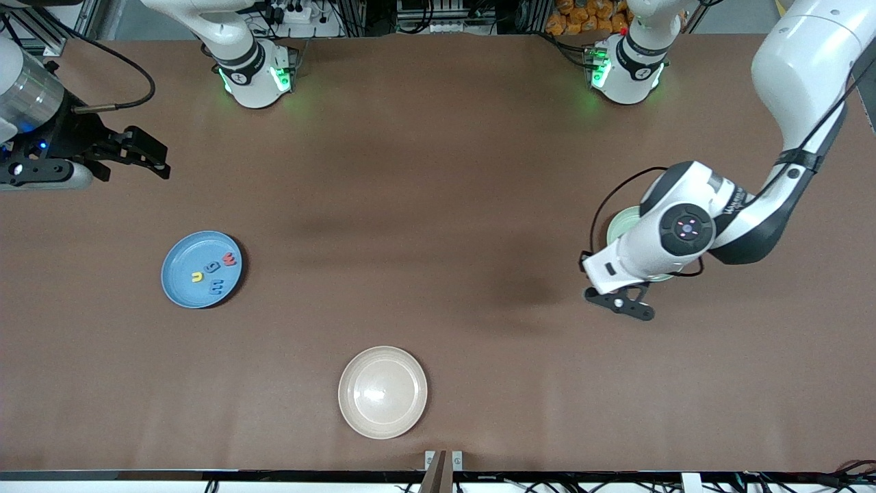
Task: Sort upper and lower case letters into plates
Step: 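Carry the blue W to the green plate with the left gripper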
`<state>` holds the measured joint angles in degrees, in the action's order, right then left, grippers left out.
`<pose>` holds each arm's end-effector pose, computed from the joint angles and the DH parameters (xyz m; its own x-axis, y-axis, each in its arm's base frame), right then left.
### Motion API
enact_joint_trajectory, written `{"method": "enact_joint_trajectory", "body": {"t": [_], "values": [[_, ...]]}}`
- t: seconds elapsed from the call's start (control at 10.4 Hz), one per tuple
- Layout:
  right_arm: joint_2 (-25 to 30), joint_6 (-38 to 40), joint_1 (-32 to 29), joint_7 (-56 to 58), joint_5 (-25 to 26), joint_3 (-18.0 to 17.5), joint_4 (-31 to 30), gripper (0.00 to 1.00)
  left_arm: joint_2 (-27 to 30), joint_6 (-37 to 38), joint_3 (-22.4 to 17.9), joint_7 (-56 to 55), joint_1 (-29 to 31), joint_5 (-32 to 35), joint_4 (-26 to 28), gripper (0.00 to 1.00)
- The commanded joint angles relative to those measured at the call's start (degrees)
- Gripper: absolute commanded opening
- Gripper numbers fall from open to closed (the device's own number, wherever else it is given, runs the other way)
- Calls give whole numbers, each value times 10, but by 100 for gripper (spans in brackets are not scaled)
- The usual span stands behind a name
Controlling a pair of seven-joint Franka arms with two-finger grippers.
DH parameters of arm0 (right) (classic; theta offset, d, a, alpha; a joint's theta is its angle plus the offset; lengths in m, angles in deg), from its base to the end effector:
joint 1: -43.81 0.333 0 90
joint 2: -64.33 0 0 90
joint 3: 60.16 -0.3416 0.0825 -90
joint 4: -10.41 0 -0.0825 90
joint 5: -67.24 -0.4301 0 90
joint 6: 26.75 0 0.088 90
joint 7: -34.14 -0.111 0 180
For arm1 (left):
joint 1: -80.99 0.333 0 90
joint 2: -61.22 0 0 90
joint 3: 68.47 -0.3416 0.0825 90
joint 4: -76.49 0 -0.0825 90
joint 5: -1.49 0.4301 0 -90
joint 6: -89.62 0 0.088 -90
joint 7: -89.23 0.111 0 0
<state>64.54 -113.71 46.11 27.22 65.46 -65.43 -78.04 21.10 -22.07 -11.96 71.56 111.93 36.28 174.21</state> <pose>0.5884 0.0819 0.6577 0.9996 0.0130 -0.0259 0.0123 -0.9995 -0.0278 0.6728 -0.1869 0.3090 0.9431 -0.3171 -0.1006 -0.3181 -0.9480 0.0060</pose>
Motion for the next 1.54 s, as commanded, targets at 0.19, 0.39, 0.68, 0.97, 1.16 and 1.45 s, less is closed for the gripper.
{"method": "enact_joint_trajectory", "body": {"t": [0.19, 0.39, 0.68, 0.97, 1.16, 1.45], "values": [[-5, 4, 6, -9, 10, 2, 12, 100, 13, -62, 5, 3, 135, 31, 103, 0], [-5, 4, 5, -9, 9, 2, 12, 100, 2, -107, 4, 0, 176, 31, 142, 0], [-5, 4, 4, -9, 9, 2, 12, 100, 4, -134, 4, -12, 196, 30, 184, 0], [-6, 4, 3, -9, 9, 2, 12, 100, 4, -134, 4, -6, 199, 30, 189, 99], [-5, 4, 2, -9, 9, 2, 12, 100, 6, -132, 4, 1, 198, 34, 187, 100], [-6, 4, 2, -9, 9, 2, 12, 100, 11, -107, 16, 3, 199, 27, 161, 100]]}}
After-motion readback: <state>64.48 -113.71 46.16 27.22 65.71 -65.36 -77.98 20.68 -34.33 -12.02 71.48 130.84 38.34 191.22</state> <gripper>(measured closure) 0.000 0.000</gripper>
